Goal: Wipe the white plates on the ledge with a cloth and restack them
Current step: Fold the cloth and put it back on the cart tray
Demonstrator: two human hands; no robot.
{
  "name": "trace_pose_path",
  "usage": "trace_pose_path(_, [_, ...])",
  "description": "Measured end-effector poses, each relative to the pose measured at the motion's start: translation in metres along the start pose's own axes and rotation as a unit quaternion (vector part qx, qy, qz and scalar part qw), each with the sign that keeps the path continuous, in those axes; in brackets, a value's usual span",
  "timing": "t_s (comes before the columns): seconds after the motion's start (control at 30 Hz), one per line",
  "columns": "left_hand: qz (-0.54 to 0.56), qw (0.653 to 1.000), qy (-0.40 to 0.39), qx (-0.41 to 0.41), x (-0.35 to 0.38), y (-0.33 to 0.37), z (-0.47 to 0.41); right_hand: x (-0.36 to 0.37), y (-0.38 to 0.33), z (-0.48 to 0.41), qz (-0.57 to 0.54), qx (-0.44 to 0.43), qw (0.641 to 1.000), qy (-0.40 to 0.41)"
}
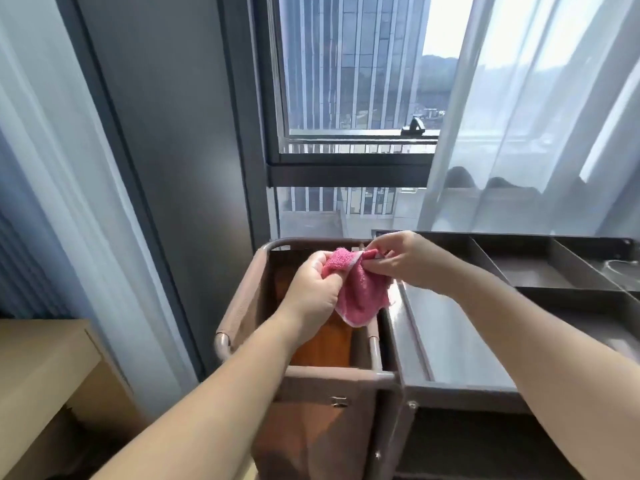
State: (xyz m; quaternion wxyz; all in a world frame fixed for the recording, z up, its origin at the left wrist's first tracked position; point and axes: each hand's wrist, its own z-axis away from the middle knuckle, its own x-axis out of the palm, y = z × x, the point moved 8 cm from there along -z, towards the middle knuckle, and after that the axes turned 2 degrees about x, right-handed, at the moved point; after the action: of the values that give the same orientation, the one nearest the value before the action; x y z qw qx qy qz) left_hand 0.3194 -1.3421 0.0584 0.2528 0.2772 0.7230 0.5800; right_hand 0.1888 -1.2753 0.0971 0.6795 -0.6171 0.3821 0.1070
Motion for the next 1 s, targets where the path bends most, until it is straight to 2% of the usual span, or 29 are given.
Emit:
trace_pose_path(0.2, [0.027, 0.996, 0.025, -0.078, 0.148, -0.043, -0.039, -0.094, 0.136, 0.001, 0.003, 0.026, 0.999, -0.044])
trace_pose_path(0.3, [-0.006, 0.986, 0.058, -0.159, 0.197, -0.069, -0.038, -0.118, 0.191, 0.002, 0.037, 0.050, 0.993, -0.096])
trace_pose_path(0.43, [-0.028, 0.962, 0.120, -0.245, 0.221, -0.098, -0.029, -0.134, 0.233, 0.004, 0.070, 0.067, 0.986, -0.138])
trace_pose_path(0.6, [-0.039, 0.953, 0.103, -0.283, 0.230, -0.114, -0.021, -0.140, 0.250, 0.007, 0.092, 0.054, 0.984, -0.140])
trace_pose_path(0.7, [-0.047, 0.937, 0.140, -0.316, 0.222, -0.119, -0.013, -0.146, 0.250, 0.008, 0.079, 0.039, 0.985, -0.145])
trace_pose_path(0.77, [-0.160, 0.929, 0.138, -0.304, 0.214, -0.114, -0.012, -0.153, 0.242, 0.008, 0.072, 0.011, 0.988, -0.139])
trace_pose_path(0.83, [-0.323, 0.909, 0.089, -0.248, 0.217, -0.096, -0.016, -0.159, 0.231, 0.006, 0.072, -0.022, 0.989, -0.128])
trace_pose_path(0.87, [-0.347, 0.911, 0.072, -0.210, 0.224, -0.086, -0.019, -0.159, 0.225, 0.007, 0.067, -0.037, 0.988, -0.132])
trace_pose_path(0.93, [-0.318, 0.934, 0.038, -0.156, 0.240, -0.069, -0.026, -0.158, 0.212, 0.010, 0.061, -0.062, 0.984, -0.153])
trace_pose_path(1.0, [-0.297, 0.945, -0.002, -0.136, 0.254, -0.062, -0.032, -0.158, 0.198, 0.015, 0.059, -0.085, 0.980, -0.170])
